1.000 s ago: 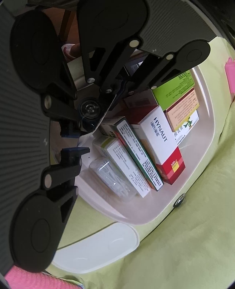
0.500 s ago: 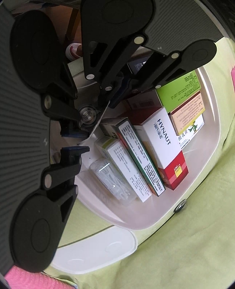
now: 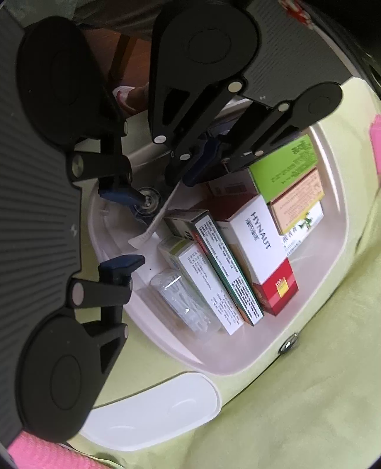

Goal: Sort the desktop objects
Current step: 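Open both grippers to drop the white card into the bin, then pull both grippers up and back away from the bin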

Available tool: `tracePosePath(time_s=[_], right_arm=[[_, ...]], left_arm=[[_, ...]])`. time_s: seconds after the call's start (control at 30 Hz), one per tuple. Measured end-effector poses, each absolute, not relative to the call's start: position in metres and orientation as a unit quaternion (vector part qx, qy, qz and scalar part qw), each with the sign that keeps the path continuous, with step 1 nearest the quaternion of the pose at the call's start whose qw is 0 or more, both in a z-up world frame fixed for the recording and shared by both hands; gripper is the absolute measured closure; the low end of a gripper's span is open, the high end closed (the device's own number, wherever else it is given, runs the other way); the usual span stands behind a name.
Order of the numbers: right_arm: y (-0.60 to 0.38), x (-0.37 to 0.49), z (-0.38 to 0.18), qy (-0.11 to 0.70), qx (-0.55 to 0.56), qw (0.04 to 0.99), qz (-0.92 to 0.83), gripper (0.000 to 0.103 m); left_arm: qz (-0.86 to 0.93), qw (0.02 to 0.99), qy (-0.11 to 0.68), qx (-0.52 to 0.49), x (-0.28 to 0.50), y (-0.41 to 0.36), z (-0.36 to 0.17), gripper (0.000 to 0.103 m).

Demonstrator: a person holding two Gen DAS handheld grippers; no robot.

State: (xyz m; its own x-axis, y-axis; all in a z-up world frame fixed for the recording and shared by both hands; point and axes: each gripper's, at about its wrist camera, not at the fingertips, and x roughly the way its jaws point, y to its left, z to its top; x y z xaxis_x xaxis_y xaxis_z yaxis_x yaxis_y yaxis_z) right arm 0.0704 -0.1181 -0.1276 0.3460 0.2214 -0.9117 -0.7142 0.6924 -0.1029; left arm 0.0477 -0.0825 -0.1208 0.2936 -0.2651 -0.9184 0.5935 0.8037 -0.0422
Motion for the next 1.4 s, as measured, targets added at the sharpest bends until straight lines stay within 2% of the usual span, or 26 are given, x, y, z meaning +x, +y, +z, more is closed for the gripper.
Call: tracePosePath(time_s=[0.1, 0.13, 0.3, 0.4, 0.8, 0.87, 1.03, 1.13, 1.2, 1.27, 1.37, 1.4], right_arm=[[-0.123, 0.071, -0.119, 0.484, -0.231, 0.792, 0.292, 0.070], [-0.126, 0.071, -0.115, 0.482, -0.224, 0.797, 0.288, 0.070], [-0.138, 0.075, -0.101, 0.475, -0.186, 0.816, 0.272, 0.069], [-0.143, 0.075, -0.095, 0.471, -0.171, 0.824, 0.266, 0.067], [-0.142, 0.070, -0.083, 0.460, -0.161, 0.831, 0.266, 0.062], [-0.141, 0.070, -0.081, 0.458, -0.163, 0.832, 0.266, 0.061], [-0.140, 0.067, -0.079, 0.455, -0.164, 0.834, 0.265, 0.058], [-0.140, 0.065, -0.077, 0.452, -0.163, 0.836, 0.265, 0.053], [-0.140, 0.063, -0.076, 0.450, -0.162, 0.837, 0.265, 0.045], [-0.139, 0.061, -0.075, 0.447, -0.161, 0.839, 0.264, 0.036], [-0.140, 0.058, -0.075, 0.444, -0.158, 0.842, 0.263, 0.030], [-0.139, 0.057, -0.075, 0.443, -0.158, 0.842, 0.262, 0.025]], left_arm=[[-0.273, 0.793, 0.522, 0.156, 0.044, -0.080, -0.113, 0.092], [-0.271, 0.795, 0.519, 0.157, 0.042, -0.080, -0.111, 0.088], [-0.262, 0.806, 0.510, 0.147, 0.042, -0.070, -0.096, 0.086], [-0.256, 0.812, 0.504, 0.146, 0.041, -0.068, -0.089, 0.076], [-0.251, 0.821, 0.490, 0.149, 0.041, -0.066, -0.073, 0.075], [-0.250, 0.823, 0.487, 0.150, 0.041, -0.067, -0.071, 0.067], [-0.246, 0.827, 0.482, 0.150, 0.040, -0.066, -0.065, 0.066], [-0.243, 0.830, 0.480, 0.151, 0.039, -0.066, -0.062, 0.066], [-0.242, 0.831, 0.478, 0.149, 0.037, -0.066, -0.059, 0.060], [-0.238, 0.834, 0.475, 0.148, 0.035, -0.065, -0.058, 0.048], [-0.232, 0.838, 0.471, 0.146, 0.031, -0.063, -0.055, 0.045], [-0.230, 0.840, 0.470, 0.146, 0.029, -0.062, -0.054, 0.044]])
